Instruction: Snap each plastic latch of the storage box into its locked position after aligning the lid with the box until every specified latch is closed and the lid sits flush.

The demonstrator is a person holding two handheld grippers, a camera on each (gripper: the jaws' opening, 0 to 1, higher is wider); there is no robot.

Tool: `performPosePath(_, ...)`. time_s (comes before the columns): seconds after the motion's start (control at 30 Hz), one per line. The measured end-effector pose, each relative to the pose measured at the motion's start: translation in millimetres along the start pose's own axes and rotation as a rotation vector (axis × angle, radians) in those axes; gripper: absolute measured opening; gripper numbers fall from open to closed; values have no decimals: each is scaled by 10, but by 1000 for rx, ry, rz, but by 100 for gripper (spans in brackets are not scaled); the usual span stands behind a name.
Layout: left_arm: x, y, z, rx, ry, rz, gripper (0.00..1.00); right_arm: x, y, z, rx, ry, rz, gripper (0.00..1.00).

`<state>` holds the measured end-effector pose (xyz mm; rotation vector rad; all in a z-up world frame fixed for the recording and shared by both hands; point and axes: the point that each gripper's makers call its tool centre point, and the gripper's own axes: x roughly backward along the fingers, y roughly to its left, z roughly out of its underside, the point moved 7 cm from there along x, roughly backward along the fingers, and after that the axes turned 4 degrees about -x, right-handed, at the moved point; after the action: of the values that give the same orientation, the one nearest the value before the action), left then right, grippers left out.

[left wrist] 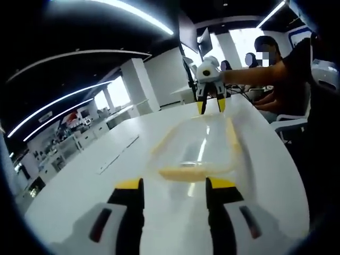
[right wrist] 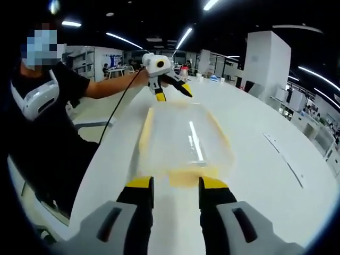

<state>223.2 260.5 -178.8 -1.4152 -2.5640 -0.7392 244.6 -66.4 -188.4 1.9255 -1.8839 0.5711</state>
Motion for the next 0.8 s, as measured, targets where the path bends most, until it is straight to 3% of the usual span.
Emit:
performPosePath(0.1, 26, -4, -4, -5, 2, -1, 46, -14, 11, 34, 0, 14, 1, 32)
performPosePath(0.17, 68, 14, -46, 38, -48, -15, 46, -14, 14, 47, -1, 24, 1, 32)
performPosePath(0.53, 116, -37, 154, 27, 17, -17, 45, -24, 35, 62, 7, 44, 0, 32)
performPosePath(0.67, 123, -13, 101, 33, -12, -36, 45, 29, -11, 23, 8, 30, 22, 31)
performPosePath(0.8, 105, -24, 44, 19, -8, -10, 47, 58, 3, -25, 4, 11, 20, 32)
